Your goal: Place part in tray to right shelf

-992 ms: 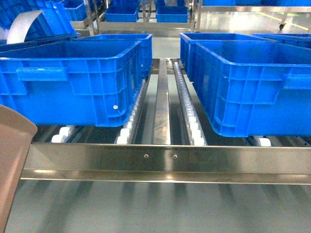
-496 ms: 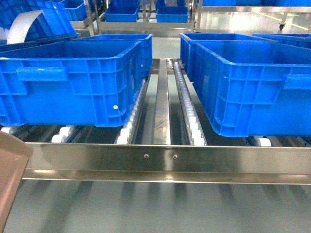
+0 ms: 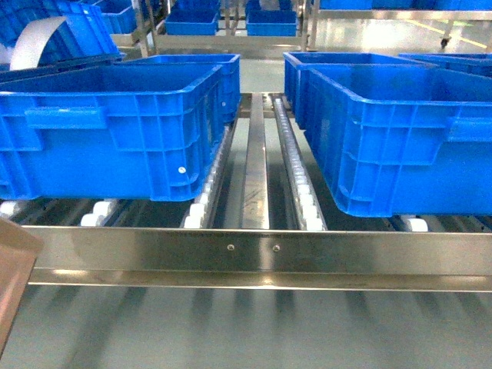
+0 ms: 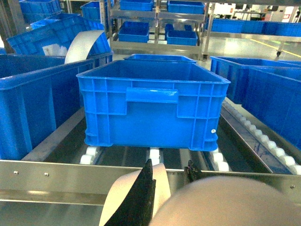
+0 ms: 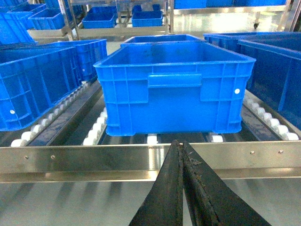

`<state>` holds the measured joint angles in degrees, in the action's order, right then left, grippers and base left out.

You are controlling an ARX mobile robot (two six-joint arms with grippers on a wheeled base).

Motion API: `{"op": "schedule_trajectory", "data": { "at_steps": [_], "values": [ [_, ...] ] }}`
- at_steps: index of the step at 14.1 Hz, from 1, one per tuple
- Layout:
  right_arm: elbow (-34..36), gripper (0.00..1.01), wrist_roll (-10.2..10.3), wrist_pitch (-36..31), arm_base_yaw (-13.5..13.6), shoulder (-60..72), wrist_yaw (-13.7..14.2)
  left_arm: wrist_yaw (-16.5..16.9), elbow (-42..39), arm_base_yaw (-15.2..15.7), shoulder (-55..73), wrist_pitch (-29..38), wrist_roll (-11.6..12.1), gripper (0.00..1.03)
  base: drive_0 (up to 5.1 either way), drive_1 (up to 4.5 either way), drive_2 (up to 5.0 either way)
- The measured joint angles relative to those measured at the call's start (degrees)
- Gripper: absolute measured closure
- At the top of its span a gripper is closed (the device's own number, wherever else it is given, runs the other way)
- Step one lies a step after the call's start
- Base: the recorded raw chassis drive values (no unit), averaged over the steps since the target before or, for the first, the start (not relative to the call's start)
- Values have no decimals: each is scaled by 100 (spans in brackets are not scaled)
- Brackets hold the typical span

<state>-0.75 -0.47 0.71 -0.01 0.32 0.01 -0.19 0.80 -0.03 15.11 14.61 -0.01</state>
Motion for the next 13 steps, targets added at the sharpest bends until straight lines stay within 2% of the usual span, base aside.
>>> {"op": "schedule_trajectory", "data": {
  "at_steps": [6, 7, 9, 11, 12, 13],
  "values": [
    [0, 99, 2, -44, 0, -7, -2, 15, 0, 0, -483, -468, 0, 90, 0, 0, 0],
    [0, 99, 2, -44, 0, -7, -2, 24, 0, 0, -1093, -1314, 7, 90, 0, 0, 0],
    [0, 99, 2, -48, 0, -7, 0, 20, 4, 0, -1449, -1591, -2, 90, 0, 0, 0],
    [0, 99, 2, -48, 0, -7, -2, 15, 4, 0, -1453, -1482, 2, 90, 0, 0, 0],
    [0, 97, 2, -46, 0, -7, -2, 17, 4, 0, -1453, -1530, 0, 90, 0, 0, 0],
    [0, 85, 2, -48, 0, -7, -2, 17, 4, 0, -1453, -1521, 0, 90, 0, 0, 0]
  ]
}}
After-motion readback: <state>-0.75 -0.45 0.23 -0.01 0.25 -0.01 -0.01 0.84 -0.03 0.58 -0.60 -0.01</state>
